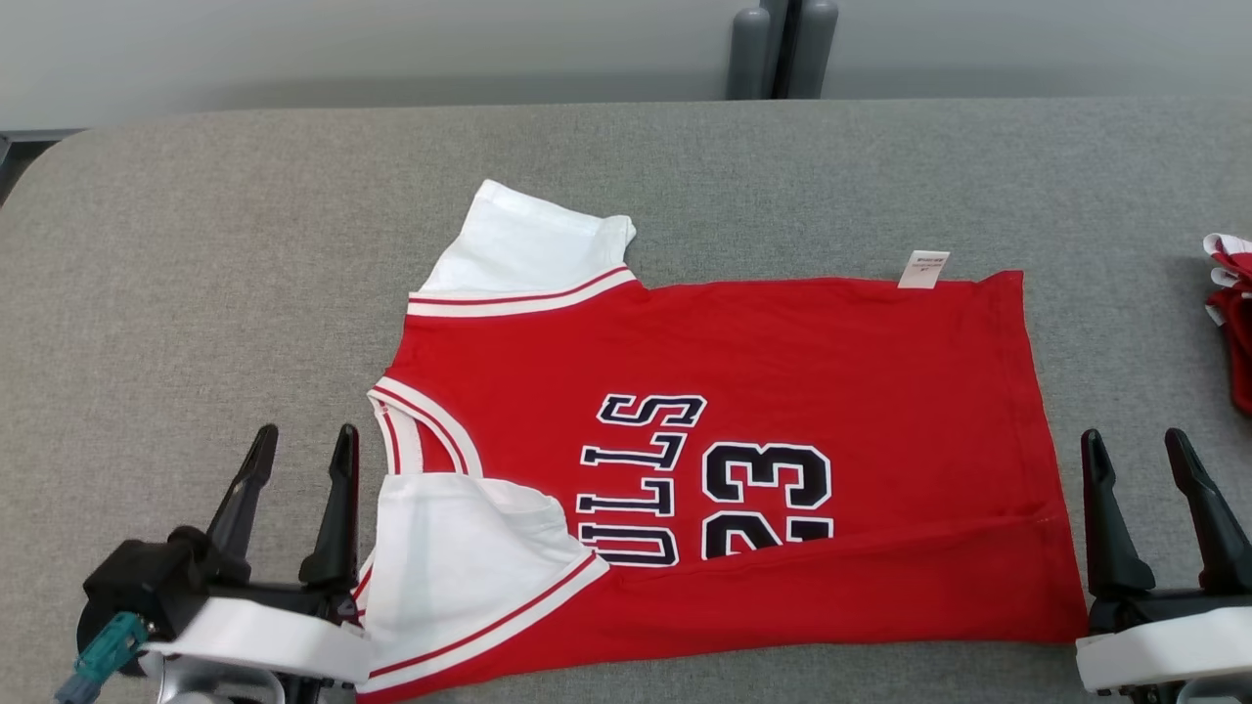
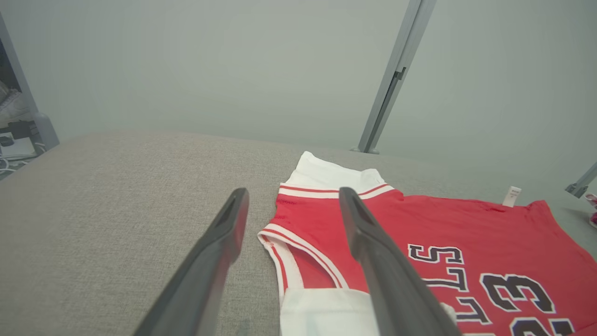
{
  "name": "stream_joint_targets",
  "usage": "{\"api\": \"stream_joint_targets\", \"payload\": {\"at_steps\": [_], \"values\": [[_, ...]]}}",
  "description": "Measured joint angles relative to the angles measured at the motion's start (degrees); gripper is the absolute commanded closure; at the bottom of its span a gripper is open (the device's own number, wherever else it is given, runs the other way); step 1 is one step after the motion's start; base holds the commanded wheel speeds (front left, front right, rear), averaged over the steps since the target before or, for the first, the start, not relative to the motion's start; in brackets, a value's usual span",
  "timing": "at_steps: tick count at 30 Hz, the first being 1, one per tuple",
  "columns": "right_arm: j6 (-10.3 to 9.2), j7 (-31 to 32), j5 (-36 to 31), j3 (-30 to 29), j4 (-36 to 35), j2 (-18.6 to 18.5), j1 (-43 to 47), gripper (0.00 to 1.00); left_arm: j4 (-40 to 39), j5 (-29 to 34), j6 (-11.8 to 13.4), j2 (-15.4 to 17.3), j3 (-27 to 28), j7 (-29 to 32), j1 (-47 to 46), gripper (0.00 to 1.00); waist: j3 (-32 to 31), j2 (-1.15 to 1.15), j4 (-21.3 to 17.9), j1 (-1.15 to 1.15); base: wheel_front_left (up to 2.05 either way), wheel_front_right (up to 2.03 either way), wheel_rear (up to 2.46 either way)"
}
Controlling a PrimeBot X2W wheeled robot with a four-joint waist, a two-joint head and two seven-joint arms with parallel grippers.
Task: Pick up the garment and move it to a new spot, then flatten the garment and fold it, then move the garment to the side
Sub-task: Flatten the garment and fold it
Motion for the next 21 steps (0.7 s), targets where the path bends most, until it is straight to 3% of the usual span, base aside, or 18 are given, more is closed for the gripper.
{"api": "stream_joint_targets", "payload": {"at_steps": [11,21], "values": [[0.0,0.6,-0.1,-0.4,-3.8,0.1,-4.5,0.0,1.8,0.2,-5.6,1.5,-2.1,3.4,-19.5,0.0,7.1,0.0,0.5,0.0,0.0,0.0,0.0],[0.0,0.1,-0.5,1.4,-4.4,0.3,-10.9,0.0,17.8,-3.9,-10.6,-0.4,-4.8,10.9,-41.8,0.0,15.8,0.0,-1.7,0.0,0.0,0.0,0.0]]}}
